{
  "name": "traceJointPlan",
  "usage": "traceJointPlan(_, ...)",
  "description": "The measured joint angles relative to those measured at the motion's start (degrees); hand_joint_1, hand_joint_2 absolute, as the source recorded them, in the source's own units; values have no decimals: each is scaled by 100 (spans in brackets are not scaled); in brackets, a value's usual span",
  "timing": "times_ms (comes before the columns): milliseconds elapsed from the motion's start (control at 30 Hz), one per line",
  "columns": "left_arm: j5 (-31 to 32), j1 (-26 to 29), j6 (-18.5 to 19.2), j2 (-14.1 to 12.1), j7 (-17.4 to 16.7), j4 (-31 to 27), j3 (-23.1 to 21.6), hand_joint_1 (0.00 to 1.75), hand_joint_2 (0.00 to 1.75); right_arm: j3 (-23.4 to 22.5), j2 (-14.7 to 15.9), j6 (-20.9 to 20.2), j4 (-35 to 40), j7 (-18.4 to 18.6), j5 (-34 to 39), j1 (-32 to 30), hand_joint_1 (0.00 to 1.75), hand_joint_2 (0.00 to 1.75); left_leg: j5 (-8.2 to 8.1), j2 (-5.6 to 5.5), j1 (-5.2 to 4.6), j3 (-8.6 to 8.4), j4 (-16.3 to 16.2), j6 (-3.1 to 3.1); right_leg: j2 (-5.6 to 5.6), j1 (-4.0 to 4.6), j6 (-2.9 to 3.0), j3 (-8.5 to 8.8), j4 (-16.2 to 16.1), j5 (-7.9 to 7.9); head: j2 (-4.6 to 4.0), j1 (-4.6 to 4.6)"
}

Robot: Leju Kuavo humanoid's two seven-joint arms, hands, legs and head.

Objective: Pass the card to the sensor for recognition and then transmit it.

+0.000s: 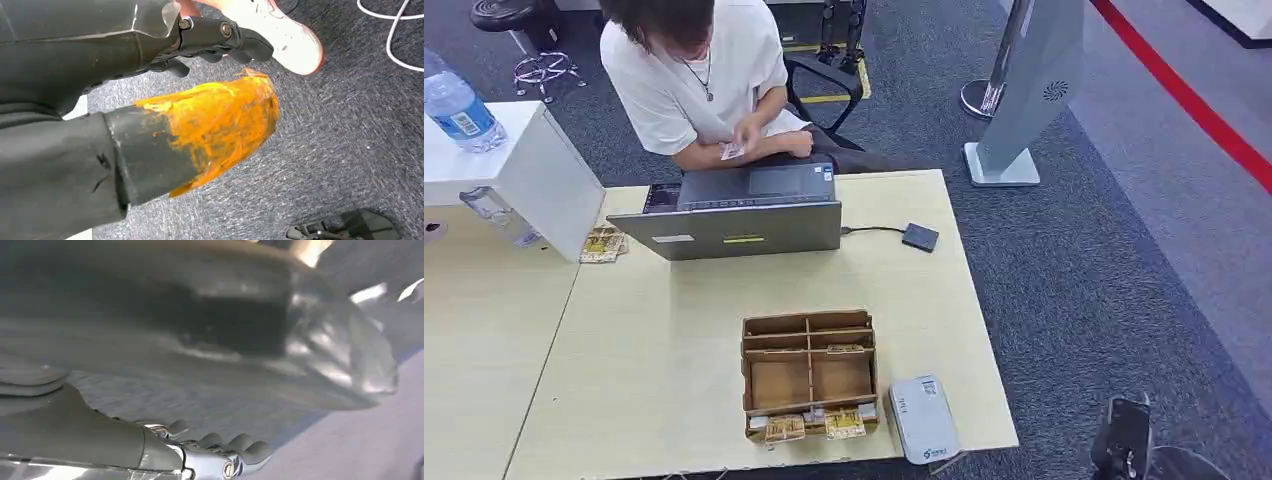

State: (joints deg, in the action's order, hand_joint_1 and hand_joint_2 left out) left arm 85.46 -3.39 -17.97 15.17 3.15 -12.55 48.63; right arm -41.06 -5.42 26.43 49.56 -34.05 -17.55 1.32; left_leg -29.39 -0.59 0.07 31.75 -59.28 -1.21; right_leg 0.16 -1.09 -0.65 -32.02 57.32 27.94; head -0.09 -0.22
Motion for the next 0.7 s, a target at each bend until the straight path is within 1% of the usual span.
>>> traceJointPlan(100, 2, -6, -2, 4, -2, 0, 0, 0, 0, -211, 72, -2, -505, -77, -11, 91, 0, 0, -1, 5, 0, -4, 0, 1, 7, 0, 0, -1, 0, 0, 0, -4)
traceJointPlan(200, 2, -4, -7, 7, -2, 0, 0, 0, 0, -353, 111, 11, -837, -79, -28, 170, 0, 0, -1, 5, 0, -3, 0, 0, 4, 0, 0, -1, 0, 0, 0, -2)
traceJointPlan(300, 11, -7, -7, 7, -13, 0, 0, 0, 0, -484, 197, 98, -1228, 203, -179, 258, 0, 0, -1, 5, 0, -6, 0, 0, 5, 0, 0, -1, 0, 0, 0, -2)
traceJointPlan(367, 15, -4, -7, 7, -24, 0, 0, 0, 0, -591, 289, 140, -1637, 372, -260, 289, 0, 0, -1, 4, 0, -4, 0, 0, 3, 0, 0, 0, 0, 0, 0, -2)
traceJointPlan(467, 15, -5, -7, 7, -33, 0, 0, 0, 0, -691, 365, 155, -2192, 737, -409, 290, 0, 0, -1, 3, 0, -3, 0, 0, 5, 0, 0, 0, 0, 0, 0, -2)
traceJointPlan(600, 15, -5, -7, 7, -35, 0, 0, 0, 0, -696, 367, 153, -2221, 766, -424, 290, 0, 0, -2, 3, 0, -3, 0, 1, 5, 0, 0, 0, 0, 0, 0, -2)
traceJointPlan(633, 17, -6, -9, 7, -42, 0, 0, 0, 0, -713, 376, 151, -2363, 903, -494, 287, 0, 0, -2, 4, 0, -3, 0, 1, 5, 0, 0, -1, 0, 0, 0, -2)
traceJointPlan(667, 17, -7, -37, 7, -68, 0, 0, 0, 0, -704, 376, 140, -2755, 1441, -879, 273, 0, 0, -3, 4, 1, -3, 1, 2, 5, 0, -1, -1, 0, 1, 0, -2)
traceJointPlan(700, 31, -7, -116, 9, -105, 0, 0, 0, 0, -526, 260, -67, -3183, 2452, -1463, 265, 0, 0, -3, 4, 3, -3, 2, 2, 5, 2, 0, -1, 1, 2, 0, -2)
